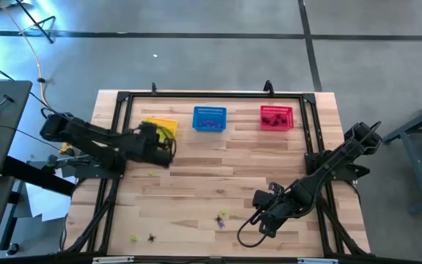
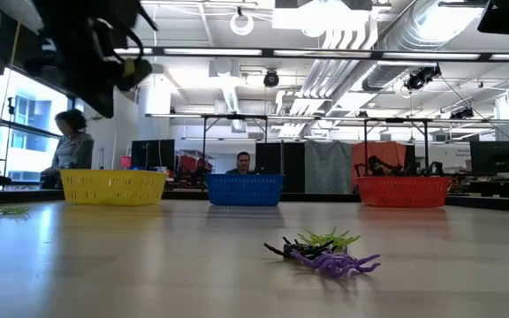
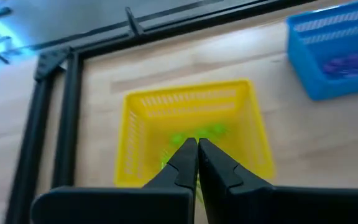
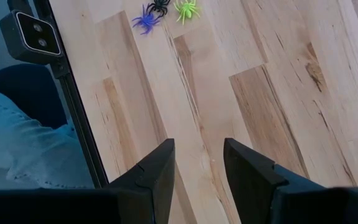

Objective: Sort Halloween decoration
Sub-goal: Put the green spider toy into the yellow bin

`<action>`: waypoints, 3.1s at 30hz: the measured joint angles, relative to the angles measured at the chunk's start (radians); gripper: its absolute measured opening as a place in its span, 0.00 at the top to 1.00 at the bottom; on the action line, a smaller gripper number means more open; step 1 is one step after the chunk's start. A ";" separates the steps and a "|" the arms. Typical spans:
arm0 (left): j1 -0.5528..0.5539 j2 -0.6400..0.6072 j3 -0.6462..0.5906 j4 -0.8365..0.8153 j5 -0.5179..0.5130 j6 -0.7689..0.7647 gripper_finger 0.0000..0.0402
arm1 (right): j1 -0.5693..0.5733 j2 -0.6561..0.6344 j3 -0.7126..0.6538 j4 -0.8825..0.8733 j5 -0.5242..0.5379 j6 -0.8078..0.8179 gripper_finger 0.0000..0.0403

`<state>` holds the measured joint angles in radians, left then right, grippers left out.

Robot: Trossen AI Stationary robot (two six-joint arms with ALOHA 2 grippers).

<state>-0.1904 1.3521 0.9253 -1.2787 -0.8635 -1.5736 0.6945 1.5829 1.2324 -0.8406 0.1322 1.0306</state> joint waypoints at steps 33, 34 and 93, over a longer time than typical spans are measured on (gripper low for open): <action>0.398 0.002 -0.186 0.552 0.248 0.641 0.86 | -0.080 0.000 0.000 -0.009 0.053 -0.018 0.67; 0.398 0.002 -0.186 0.552 0.248 0.642 0.84 | -0.080 0.000 0.000 -0.009 0.053 -0.018 0.67; -0.214 -0.015 -0.224 0.290 0.654 0.191 0.63 | -0.080 0.000 0.000 0.003 0.053 -0.018 0.67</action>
<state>-0.4042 1.3369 0.7017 -0.9886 -0.2094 -1.3830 0.6147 1.5827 1.2324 -0.8379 0.1848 1.0126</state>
